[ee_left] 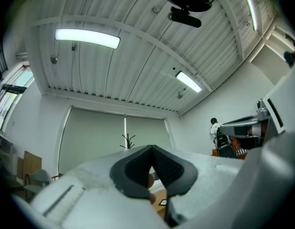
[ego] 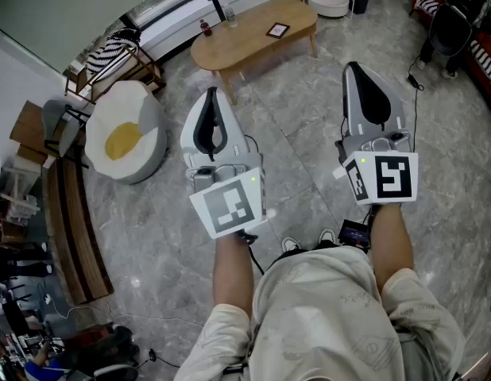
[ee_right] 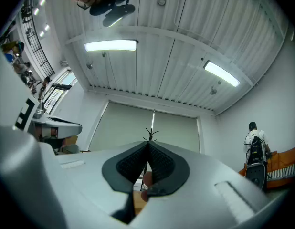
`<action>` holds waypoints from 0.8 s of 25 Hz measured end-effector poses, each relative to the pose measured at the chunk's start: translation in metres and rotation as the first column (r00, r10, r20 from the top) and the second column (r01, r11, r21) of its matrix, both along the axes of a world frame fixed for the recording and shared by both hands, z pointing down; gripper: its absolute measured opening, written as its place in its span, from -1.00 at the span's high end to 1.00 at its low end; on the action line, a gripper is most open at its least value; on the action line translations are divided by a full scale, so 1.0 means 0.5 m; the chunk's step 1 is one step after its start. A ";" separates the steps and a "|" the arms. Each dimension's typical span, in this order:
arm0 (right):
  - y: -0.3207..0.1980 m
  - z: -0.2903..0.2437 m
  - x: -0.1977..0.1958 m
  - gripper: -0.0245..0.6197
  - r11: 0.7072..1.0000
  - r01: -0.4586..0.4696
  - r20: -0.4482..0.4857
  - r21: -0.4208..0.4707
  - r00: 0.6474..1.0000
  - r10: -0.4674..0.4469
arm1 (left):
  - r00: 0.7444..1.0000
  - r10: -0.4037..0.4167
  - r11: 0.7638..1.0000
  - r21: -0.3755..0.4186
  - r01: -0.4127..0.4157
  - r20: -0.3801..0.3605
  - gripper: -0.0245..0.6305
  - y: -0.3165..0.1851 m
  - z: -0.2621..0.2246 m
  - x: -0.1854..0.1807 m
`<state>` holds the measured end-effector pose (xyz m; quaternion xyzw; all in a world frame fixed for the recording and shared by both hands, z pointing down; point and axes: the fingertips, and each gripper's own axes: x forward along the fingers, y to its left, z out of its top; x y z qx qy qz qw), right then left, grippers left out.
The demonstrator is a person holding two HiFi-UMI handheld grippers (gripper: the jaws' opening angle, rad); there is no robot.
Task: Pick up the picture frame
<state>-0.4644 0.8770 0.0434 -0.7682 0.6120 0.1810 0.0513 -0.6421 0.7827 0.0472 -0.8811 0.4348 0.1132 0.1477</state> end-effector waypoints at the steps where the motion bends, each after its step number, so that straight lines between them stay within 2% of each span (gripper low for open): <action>1: -0.002 -0.002 -0.005 0.92 1.000 -0.002 0.000 0.000 1.000 0.002 | 1.000 0.002 1.000 -0.002 -0.002 0.001 0.91 -0.003 -0.001 -0.005; 20: -0.018 -0.006 -0.098 0.92 1.000 0.008 -0.001 0.028 1.000 -0.008 | 0.999 0.035 0.999 -0.007 -0.035 0.007 0.91 -0.011 0.011 -0.073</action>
